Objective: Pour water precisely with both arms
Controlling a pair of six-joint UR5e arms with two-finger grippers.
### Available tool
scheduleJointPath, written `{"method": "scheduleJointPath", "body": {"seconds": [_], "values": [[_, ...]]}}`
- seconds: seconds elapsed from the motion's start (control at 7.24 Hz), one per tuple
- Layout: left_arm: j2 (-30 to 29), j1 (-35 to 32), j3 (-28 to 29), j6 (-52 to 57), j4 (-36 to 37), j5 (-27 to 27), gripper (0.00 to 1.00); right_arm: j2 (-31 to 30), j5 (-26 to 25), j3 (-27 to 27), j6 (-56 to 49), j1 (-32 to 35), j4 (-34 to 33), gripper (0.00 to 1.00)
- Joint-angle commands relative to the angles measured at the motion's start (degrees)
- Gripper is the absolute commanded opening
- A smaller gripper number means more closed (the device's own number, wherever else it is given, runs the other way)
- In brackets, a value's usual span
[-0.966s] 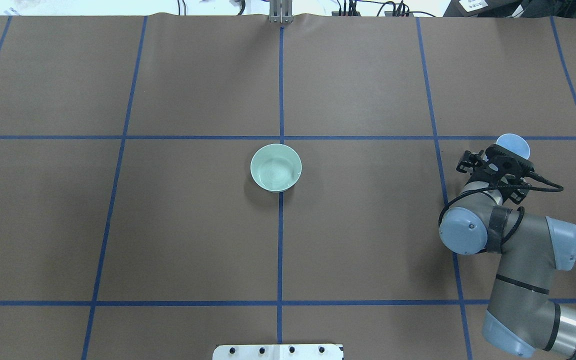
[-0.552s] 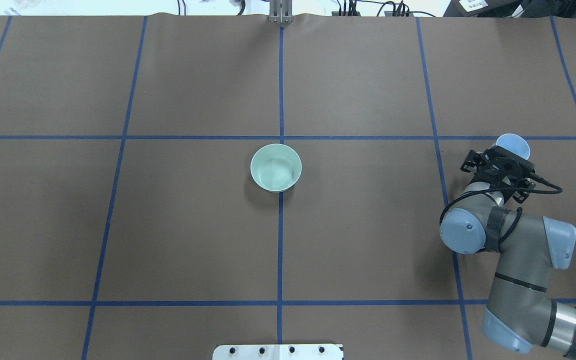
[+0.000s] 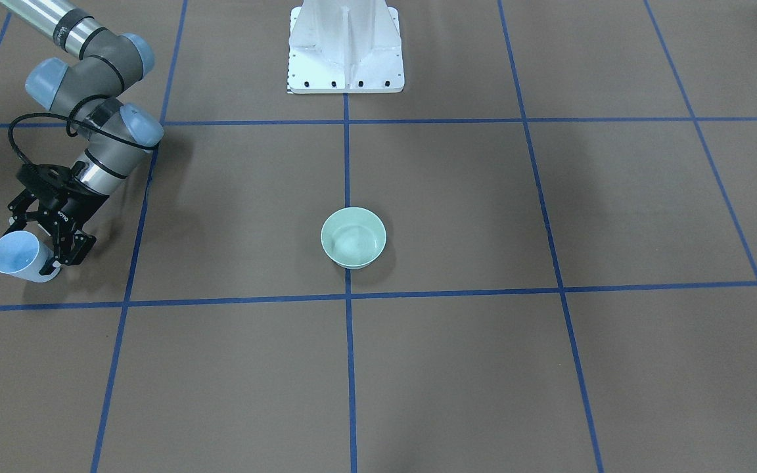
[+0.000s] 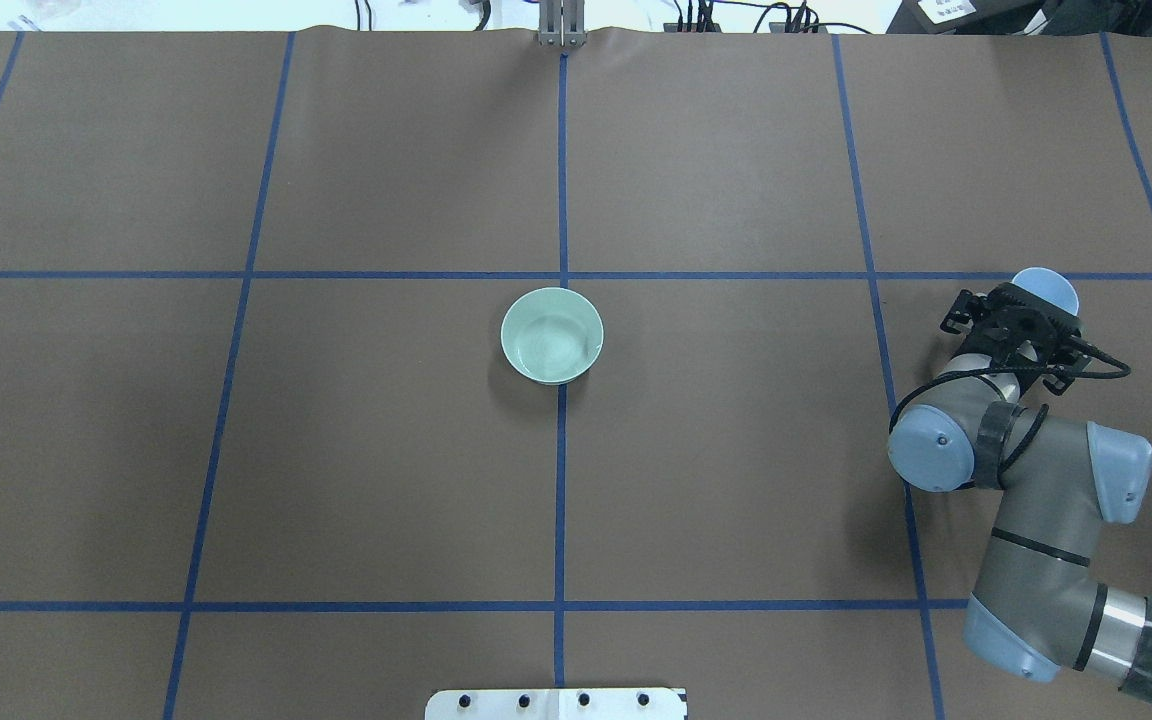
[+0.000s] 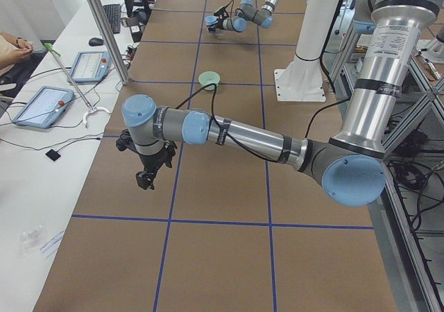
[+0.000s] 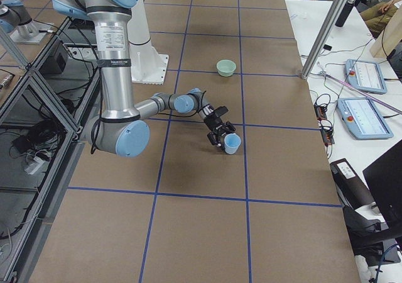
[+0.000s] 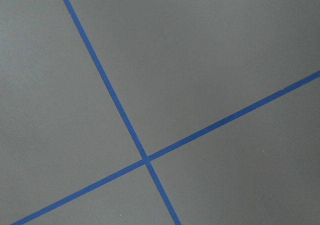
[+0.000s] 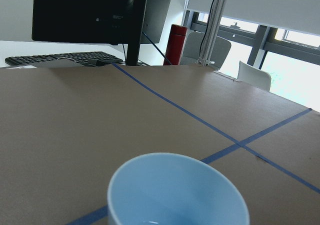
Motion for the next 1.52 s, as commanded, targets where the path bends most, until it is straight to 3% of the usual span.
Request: {"method": "scheduleJointPath", "body": {"seconds": [0.0, 0.14, 0.28, 0.41, 0.97, 1.1, 1.38], "values": [[0.18, 0.00, -0.13, 0.00, 0.00, -0.55, 1.00, 1.33, -1.59, -2.70, 0.00, 0.88, 0.07, 0.92], [0.18, 0.00, -0.13, 0.00, 0.00, -0.63, 1.00, 1.33, -2.12, -2.71, -0.09, 1.49, 0.16, 0.69], [0.18, 0.00, -0.13, 0.00, 0.00, -0.63, 1.00, 1.33, -2.13, -2.71, -0.87, 1.76, 0.16, 0.25], [0.18, 0.00, -0.13, 0.00, 0.00, -0.63, 1.00, 1.33, -2.30, -2.71, -0.79, 1.85, 0.24, 0.09], [1.49, -0.09, -0.04, -1.13, 0.00, -1.77, 1.00, 2.20, -2.39, -1.39, -11.83, 4.22, 1.21, 0.00], [1.58, -0.17, -0.30, -5.41, -0.61, -1.78, 1.00, 3.69, -1.95, -1.39, -14.91, 4.57, 4.95, 0.00], [1.59, -0.35, -0.39, -5.71, -0.62, -1.78, 1.00, 2.14, -1.34, -1.74, -24.91, 4.92, 23.08, 0.00]]}}
